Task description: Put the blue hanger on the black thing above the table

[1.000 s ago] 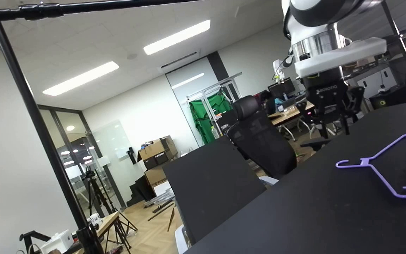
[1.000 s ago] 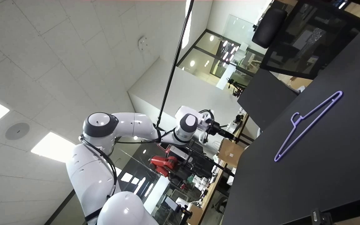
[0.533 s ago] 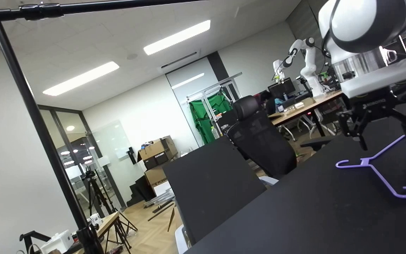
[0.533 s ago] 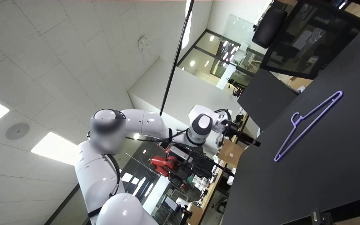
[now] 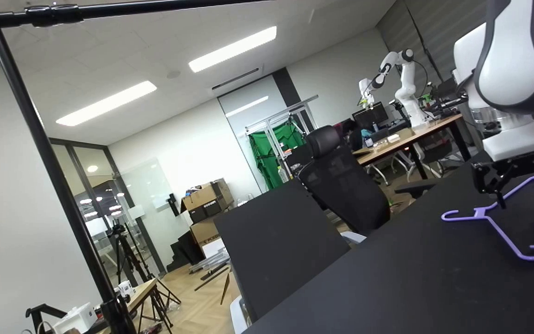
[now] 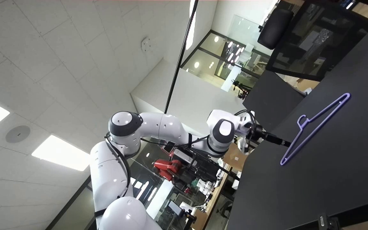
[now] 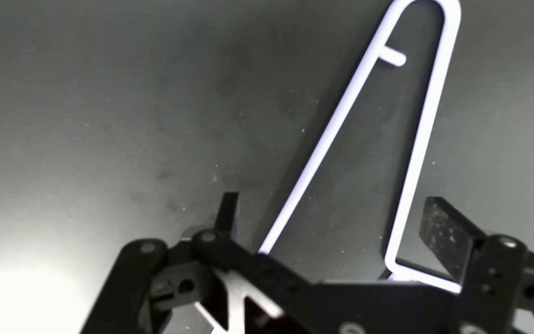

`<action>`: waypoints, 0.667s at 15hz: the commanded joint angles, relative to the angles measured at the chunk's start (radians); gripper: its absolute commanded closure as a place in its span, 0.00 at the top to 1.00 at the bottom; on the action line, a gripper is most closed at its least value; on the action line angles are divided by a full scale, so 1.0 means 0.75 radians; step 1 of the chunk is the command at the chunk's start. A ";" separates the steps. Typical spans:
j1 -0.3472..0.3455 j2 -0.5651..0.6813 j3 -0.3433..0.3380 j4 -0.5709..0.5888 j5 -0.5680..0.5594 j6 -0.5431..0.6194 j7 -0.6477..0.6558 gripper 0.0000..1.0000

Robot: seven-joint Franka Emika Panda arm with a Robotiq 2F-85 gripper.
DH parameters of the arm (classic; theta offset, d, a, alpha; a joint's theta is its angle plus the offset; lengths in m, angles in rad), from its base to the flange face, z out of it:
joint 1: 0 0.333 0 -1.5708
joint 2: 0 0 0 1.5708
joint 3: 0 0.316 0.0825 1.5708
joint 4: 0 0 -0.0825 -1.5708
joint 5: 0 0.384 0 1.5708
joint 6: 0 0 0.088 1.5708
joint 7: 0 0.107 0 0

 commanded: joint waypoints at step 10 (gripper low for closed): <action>0.158 0.197 -0.132 0.169 0.095 0.138 0.017 1.00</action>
